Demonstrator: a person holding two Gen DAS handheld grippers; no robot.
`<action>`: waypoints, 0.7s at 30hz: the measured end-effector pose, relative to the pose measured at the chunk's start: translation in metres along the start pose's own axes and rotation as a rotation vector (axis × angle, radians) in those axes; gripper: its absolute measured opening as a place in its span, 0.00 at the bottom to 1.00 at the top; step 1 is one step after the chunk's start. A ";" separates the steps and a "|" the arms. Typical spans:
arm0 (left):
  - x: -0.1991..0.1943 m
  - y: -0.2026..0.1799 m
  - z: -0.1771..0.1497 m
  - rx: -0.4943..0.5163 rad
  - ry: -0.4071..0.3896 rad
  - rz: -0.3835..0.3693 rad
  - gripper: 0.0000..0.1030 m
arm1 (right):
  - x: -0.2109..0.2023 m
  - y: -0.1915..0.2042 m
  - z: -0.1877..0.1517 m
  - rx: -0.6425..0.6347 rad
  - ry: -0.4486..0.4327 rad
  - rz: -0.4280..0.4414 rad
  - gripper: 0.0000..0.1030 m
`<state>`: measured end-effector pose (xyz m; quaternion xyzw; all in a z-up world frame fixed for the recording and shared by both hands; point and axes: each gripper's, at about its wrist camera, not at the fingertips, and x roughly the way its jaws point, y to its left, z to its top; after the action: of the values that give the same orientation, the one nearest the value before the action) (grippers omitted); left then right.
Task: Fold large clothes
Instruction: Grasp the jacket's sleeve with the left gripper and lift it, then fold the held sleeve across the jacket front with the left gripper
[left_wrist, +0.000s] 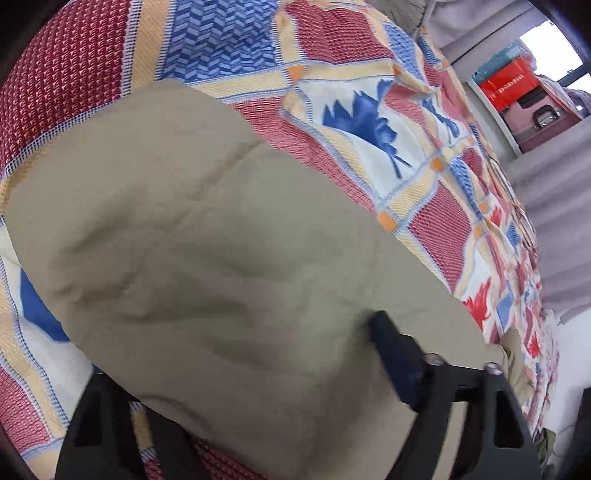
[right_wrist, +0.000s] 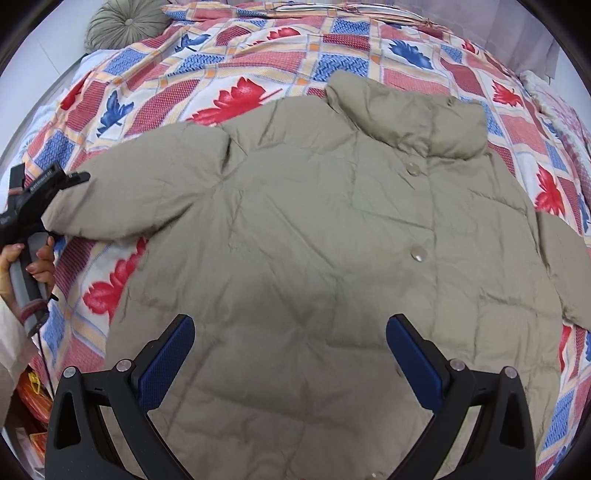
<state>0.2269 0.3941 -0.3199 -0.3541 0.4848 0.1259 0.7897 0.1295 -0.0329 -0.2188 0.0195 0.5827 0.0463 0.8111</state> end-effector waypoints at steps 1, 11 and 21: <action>0.002 0.004 0.003 -0.011 -0.003 0.006 0.42 | 0.003 0.002 0.007 0.010 -0.003 0.017 1.00; -0.076 -0.039 0.008 0.225 -0.172 0.018 0.08 | 0.041 0.034 0.070 0.135 -0.028 0.277 0.16; -0.143 -0.157 -0.036 0.527 -0.223 -0.185 0.07 | 0.129 0.058 0.062 0.264 0.087 0.455 0.12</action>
<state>0.2157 0.2777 -0.1390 -0.1638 0.3768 -0.0387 0.9109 0.2264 0.0386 -0.3156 0.2538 0.5985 0.1519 0.7445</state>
